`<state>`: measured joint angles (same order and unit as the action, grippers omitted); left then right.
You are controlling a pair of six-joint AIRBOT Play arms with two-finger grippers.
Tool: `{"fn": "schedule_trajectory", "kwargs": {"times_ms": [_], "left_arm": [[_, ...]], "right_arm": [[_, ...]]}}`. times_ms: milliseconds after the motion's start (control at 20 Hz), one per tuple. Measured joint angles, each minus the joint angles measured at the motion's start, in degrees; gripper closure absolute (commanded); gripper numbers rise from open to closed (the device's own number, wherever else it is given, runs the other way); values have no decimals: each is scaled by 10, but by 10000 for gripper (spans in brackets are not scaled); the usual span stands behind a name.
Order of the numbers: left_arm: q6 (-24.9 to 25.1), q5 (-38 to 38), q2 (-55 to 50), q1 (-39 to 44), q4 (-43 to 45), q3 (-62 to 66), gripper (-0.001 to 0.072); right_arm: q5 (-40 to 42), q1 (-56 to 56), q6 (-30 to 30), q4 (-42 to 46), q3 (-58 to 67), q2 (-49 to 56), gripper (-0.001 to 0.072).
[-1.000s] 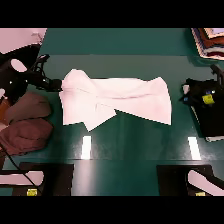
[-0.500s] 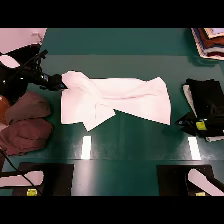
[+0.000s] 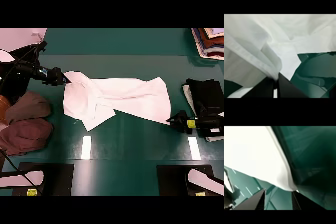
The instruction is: Fold the shirts.
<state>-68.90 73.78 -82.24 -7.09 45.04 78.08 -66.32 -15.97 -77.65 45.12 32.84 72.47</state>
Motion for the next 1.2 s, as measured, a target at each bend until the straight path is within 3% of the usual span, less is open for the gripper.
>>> {"fn": "schedule_trajectory", "kwargs": {"times_ms": [150,200,350,550,850,1200], "left_arm": [[-1,-1,0,0,15,2,680],[-2,-2,0,0,18,2,680],[-2,-3,1,0,24,2,681],[-13,-8,40,0,35,13,681],[-39,-3,171,0,49,159,681],[-107,-67,291,0,52,397,682]], "right_arm": [[36,35,8,-17,3,13,473],[50,48,10,-17,7,16,684],[112,87,12,-10,34,20,699],[130,112,16,0,118,-17,699],[58,75,21,26,354,-165,699],[-47,-51,13,66,626,-277,700]]}}
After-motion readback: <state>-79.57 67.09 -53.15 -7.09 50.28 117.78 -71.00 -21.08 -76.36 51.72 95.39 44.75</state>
